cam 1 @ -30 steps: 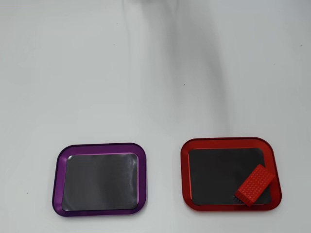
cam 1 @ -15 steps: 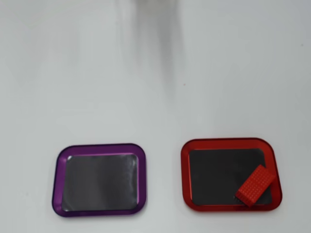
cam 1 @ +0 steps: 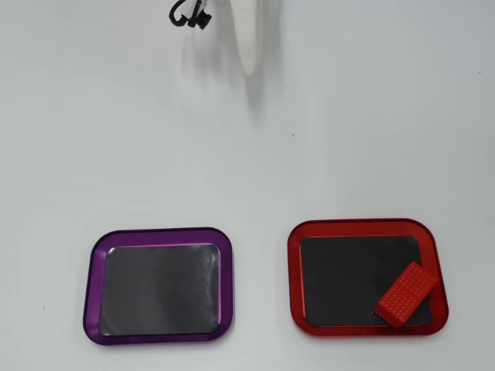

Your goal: Grasp a red block and put it in the left red dish.

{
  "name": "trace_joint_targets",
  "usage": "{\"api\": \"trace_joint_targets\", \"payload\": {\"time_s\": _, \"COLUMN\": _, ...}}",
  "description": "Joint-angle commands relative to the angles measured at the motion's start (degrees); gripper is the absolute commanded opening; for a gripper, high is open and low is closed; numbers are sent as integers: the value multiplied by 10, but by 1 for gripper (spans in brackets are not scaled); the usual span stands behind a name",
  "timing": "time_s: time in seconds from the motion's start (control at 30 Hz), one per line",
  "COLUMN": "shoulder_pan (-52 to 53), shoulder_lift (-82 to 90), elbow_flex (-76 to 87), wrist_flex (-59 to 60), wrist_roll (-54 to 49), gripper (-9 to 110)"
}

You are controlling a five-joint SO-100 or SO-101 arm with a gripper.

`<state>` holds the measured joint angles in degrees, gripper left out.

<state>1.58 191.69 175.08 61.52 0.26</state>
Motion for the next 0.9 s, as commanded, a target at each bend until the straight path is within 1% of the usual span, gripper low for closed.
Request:
{"api": "trace_joint_targets", "payload": {"time_s": 0.0, "shoulder_pan": 3, "shoulder_lift": 43, "elbow_flex": 23, "wrist_flex": 14, "wrist_roll": 4, "gripper": 23}}
{"api": "trace_joint_targets", "payload": {"time_s": 0.1, "shoulder_pan": 3, "shoulder_lift": 43, "elbow_flex": 25, "wrist_flex": 29, "wrist_roll": 4, "gripper": 23}}
{"api": "trace_joint_targets", "payload": {"time_s": 0.17, "shoulder_pan": 3, "shoulder_lift": 43, "elbow_flex": 25, "wrist_flex": 35, "wrist_roll": -1, "gripper": 20}}
{"api": "trace_joint_targets", "payload": {"time_s": 0.23, "shoulder_pan": 3, "shoulder_lift": 43, "elbow_flex": 25, "wrist_flex": 37, "wrist_roll": -2, "gripper": 11}}
{"api": "trace_joint_targets", "payload": {"time_s": 0.3, "shoulder_pan": 3, "shoulder_lift": 43, "elbow_flex": 25, "wrist_flex": 37, "wrist_roll": -2, "gripper": 0}}
{"api": "trace_joint_targets", "payload": {"time_s": 0.87, "shoulder_pan": 3, "shoulder_lift": 43, "elbow_flex": 25, "wrist_flex": 30, "wrist_roll": -2, "gripper": 0}}
